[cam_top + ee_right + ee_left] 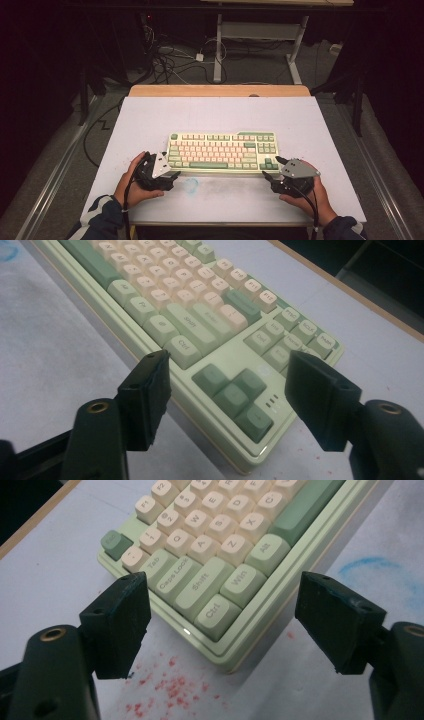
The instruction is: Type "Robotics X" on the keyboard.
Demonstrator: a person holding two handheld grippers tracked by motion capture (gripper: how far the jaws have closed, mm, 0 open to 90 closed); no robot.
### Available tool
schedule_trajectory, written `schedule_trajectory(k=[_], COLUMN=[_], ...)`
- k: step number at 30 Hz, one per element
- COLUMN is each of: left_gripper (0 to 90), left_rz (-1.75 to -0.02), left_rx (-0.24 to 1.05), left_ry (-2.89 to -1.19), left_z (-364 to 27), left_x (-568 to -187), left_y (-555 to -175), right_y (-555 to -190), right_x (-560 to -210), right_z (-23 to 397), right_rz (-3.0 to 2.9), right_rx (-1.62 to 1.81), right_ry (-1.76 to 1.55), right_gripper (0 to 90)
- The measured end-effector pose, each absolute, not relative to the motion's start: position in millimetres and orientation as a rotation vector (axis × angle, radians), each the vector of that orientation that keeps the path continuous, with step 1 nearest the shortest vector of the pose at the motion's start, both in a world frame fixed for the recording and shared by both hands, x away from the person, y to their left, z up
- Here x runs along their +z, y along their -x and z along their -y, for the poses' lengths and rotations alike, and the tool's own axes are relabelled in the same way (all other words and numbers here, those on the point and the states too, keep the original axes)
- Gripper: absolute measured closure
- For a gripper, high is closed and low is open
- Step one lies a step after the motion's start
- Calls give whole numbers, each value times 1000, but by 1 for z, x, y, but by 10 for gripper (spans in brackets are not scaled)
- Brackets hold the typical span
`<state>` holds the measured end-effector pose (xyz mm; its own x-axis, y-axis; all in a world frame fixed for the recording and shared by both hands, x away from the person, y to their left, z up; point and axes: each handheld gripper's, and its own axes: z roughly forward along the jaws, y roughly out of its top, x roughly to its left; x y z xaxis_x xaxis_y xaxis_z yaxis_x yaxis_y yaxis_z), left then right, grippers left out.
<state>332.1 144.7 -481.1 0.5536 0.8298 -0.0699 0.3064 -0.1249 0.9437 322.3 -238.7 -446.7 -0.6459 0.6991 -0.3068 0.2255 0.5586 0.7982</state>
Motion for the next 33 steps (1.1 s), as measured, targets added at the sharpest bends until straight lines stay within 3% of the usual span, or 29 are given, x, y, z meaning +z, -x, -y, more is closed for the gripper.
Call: schedule_trajectory(k=[19, 33], left_gripper=[235, 235], left_rz=[-1024, -1030], left_rx=[617, 616], left_ry=[-1705, -1723], left_z=[-163, -165], left_x=[-488, -488], left_y=[-327, -327], right_y=[-360, -378], right_x=[-444, -454], right_z=[206, 183], right_rz=[-2284, -2357], right_rx=[1003, 962], right_ry=[-710, -709], right_gripper=[899, 900])
